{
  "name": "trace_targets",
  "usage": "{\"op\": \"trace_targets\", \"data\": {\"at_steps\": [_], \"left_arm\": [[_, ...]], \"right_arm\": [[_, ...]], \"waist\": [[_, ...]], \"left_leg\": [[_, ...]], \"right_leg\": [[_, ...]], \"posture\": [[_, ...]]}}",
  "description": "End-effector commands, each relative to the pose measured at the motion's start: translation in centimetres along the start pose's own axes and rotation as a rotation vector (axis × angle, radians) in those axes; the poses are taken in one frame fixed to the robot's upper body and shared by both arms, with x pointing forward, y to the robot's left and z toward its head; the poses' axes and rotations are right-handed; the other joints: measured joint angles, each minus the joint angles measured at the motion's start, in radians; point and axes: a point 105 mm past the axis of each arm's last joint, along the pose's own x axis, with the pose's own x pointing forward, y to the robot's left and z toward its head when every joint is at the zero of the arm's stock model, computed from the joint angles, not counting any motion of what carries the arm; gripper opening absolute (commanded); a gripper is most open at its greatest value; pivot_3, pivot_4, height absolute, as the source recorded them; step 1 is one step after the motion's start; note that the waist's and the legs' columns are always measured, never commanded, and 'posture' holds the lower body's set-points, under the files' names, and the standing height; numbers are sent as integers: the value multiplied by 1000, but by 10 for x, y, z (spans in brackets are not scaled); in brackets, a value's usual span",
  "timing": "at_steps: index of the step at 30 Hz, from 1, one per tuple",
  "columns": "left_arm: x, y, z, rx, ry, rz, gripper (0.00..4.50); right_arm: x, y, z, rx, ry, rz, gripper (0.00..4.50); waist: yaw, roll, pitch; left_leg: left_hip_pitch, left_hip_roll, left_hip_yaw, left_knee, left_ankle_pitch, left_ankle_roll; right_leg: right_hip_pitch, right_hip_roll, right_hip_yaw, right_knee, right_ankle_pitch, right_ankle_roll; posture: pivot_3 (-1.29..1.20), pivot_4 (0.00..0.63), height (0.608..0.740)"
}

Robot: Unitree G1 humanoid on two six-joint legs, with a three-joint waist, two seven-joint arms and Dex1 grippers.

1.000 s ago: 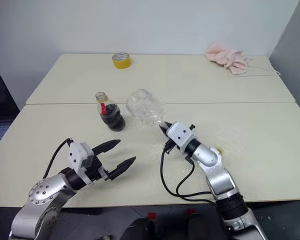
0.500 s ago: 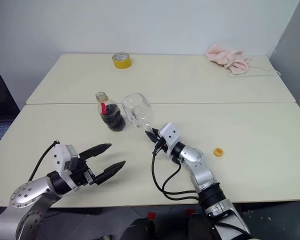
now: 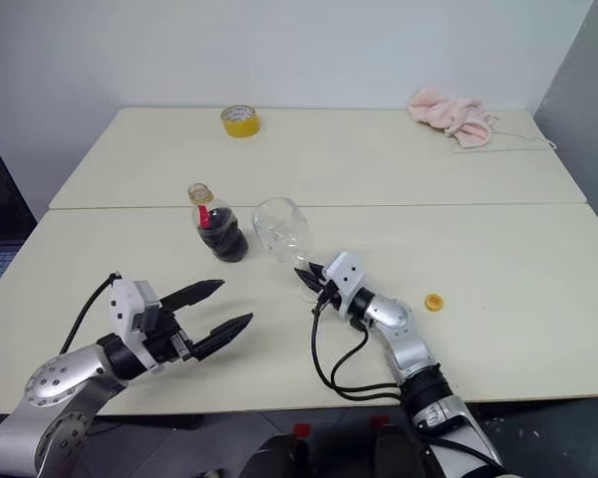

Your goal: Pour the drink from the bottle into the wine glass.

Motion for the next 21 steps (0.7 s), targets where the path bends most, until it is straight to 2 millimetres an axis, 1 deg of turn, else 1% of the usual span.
{"op": "trace_targets", "data": {"at_steps": [1,2,3,8,9,21], "left_arm": [[4,-6,10,36,-23,-30,4500],[4,-6,10,37,-23,-32,4500],[4,-6,10,37,-22,-33,4500],[5,-7,9,38,-21,-36,4500],[5,-7,9,38,-21,-36,4500],[6,-7,7,38,-18,-32,4500]], "right_arm": [[-2,-4,6,7,-27,-9,1808],[-2,-4,6,6,-27,-10,2253],[-2,-5,7,4,-28,-11,2536],[-3,-10,11,-14,-38,-27,4322],[-3,-11,12,-18,-39,-29,4451],[-1,-17,18,-33,-48,-46,4451]], "waist": [[-1,0,0],[-2,0,0],[-2,0,0],[-2,0,0],[-2,0,0],[-2,0,0]], "left_leg": [[0,0,0,0,0,0],[0,0,0,0,0,0],[0,0,0,0,0,0],[0,0,0,0,0,0],[0,0,0,0,0,0],[0,0,0,0,0,0]], "right_leg": [[0,0,0,0,0,0],[0,0,0,0,0,0],[0,0,0,0,0,0],[0,0,0,0,0,0],[0,0,0,0,0,0],[0,0,0,0,0,0]], "posture": [[0,150,740],[0,150,740],[0,150,740],[0,150,740],[0,150,740],[0,150,740]]}}
